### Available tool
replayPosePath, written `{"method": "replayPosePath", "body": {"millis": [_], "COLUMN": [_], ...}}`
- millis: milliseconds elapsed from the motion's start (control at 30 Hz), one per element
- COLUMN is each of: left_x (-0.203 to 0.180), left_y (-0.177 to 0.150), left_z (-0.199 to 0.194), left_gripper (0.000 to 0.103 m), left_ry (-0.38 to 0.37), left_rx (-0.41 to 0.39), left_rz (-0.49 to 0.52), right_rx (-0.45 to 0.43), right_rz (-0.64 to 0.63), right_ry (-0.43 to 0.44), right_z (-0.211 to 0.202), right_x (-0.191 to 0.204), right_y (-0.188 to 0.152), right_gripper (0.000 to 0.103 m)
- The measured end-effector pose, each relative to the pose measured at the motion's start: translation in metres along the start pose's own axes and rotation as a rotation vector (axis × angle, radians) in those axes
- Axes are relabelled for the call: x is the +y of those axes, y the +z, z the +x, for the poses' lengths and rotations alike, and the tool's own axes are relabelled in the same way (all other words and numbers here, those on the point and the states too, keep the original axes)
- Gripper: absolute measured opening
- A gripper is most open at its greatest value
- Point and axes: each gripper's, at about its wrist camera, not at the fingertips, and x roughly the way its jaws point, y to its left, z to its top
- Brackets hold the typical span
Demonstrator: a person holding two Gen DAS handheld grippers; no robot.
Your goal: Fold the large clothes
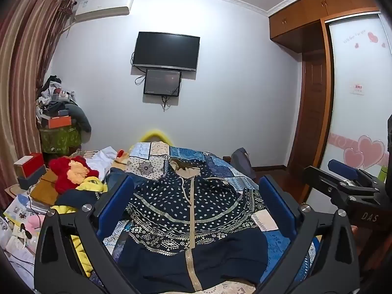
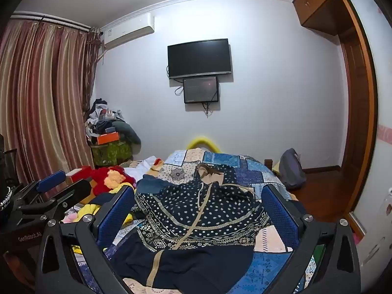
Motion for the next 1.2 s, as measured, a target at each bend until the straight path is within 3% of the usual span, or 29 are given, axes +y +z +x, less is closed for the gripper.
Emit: {"method": "replayPosePath", "body": {"millis": [1200], "left_x": [-0.006], "left_y": [0.003], "left_z": [0.002], "left_gripper": [0.103], "left_ry": [0.001], "left_rx": [-0.013], "left_rz": [0.041], "right_rx": [-0.004], "right_rz": [0.017], "right_ry": [-0.014], "right_z": [0.005], "right_x": [-0.007], "right_y": [-0.002], "right_gripper": [0.103]}}
